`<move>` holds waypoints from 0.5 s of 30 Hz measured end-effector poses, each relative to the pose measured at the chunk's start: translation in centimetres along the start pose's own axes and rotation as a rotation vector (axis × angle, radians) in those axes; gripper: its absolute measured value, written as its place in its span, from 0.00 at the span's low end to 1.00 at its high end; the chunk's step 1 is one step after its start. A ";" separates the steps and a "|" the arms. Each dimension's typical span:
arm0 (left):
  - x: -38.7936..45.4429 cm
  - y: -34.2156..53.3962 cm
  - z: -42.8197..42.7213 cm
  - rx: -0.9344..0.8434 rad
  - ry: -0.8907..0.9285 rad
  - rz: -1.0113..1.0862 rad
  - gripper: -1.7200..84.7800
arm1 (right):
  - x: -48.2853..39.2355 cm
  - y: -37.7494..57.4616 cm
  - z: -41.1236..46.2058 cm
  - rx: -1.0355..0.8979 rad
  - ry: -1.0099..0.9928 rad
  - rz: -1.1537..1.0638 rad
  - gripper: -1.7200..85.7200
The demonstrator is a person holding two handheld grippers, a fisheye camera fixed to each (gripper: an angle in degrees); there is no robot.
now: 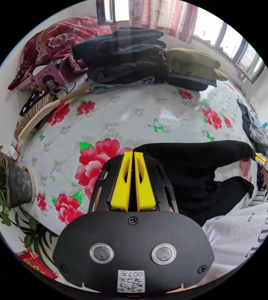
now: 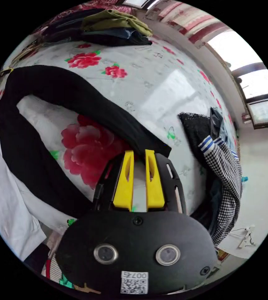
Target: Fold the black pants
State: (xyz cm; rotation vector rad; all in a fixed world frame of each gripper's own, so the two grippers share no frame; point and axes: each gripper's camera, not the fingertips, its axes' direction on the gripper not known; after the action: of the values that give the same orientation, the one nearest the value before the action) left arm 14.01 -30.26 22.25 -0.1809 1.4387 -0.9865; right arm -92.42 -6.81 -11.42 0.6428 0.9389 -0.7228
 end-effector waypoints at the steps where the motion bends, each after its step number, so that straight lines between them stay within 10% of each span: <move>1: 0.0 0.3 1.4 -0.045 0.012 -0.012 0.01 | -0.8 0.1 1.9 -0.099 -0.090 -0.049 0.07; 15: -0.1 0.3 2.6 -0.104 0.053 -0.030 0.01 | 12.1 3.2 9.5 -0.116 -0.476 0.700 0.06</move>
State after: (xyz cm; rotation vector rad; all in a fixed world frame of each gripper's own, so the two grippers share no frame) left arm 16.45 -31.21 22.67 -0.2550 1.5409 -0.9467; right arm -80.57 -15.29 -17.26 0.6066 0.2717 -0.1701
